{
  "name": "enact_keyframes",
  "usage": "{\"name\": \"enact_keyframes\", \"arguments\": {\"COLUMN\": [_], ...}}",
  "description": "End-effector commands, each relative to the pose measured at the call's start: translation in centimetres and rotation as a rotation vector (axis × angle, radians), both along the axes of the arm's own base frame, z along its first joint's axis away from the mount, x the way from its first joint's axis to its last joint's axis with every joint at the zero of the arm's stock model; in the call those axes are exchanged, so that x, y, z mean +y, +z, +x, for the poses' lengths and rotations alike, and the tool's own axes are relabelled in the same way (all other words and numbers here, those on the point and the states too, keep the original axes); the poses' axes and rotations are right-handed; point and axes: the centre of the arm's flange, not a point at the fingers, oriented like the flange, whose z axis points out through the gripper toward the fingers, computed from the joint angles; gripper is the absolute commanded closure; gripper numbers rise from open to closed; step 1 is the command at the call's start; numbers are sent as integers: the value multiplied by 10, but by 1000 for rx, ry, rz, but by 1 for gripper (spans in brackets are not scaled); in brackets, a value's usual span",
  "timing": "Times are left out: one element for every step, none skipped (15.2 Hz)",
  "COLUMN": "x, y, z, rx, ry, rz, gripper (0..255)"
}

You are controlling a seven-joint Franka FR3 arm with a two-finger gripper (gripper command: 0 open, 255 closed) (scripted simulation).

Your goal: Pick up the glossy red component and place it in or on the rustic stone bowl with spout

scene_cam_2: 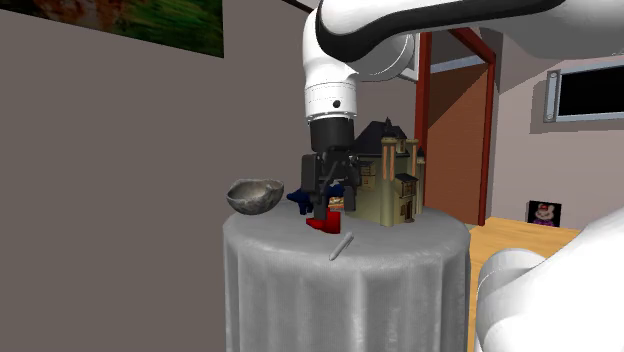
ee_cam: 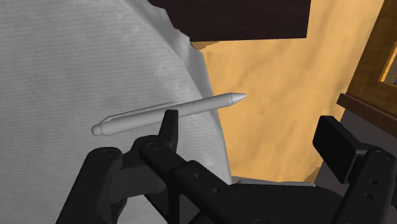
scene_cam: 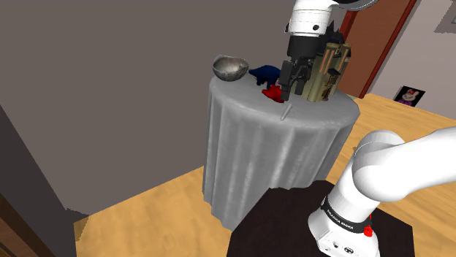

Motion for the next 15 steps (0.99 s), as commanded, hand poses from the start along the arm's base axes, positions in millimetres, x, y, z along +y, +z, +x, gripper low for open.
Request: {"name": "enact_keyframes", "arguments": {"x": [0, -10, -20, -31, -41, -52, -62, -73, -84, -95, -107, -118, -129, -141, -152], "y": [0, -2, -4, -6, -7, -9, -11, -13, -14, -16, -18, -20, -21, -23, -25], "z": [0, 8, 16, 24, 31, 39, 46, 53, 60, 66, 73, 79, 85, 91, 96], "rx": [0, -5, -10, -15, -20, -25, -30, -36, -41, -46, -51, -56, -61, -66, -71], "ry": [0, -18, -37, -55, -73, -92, -110, -128, -147, -165, -184, -202, -220, -239, -257], "rz": [0, 2, 4, 7, 9, 11, 13, 15, 18, 20, 22, 24, 26, 29, 31], "gripper": [0, 0, 0, 0, 0, 0, 0, 0, 0, 0, 0, 0, 0, 0, 0]}}
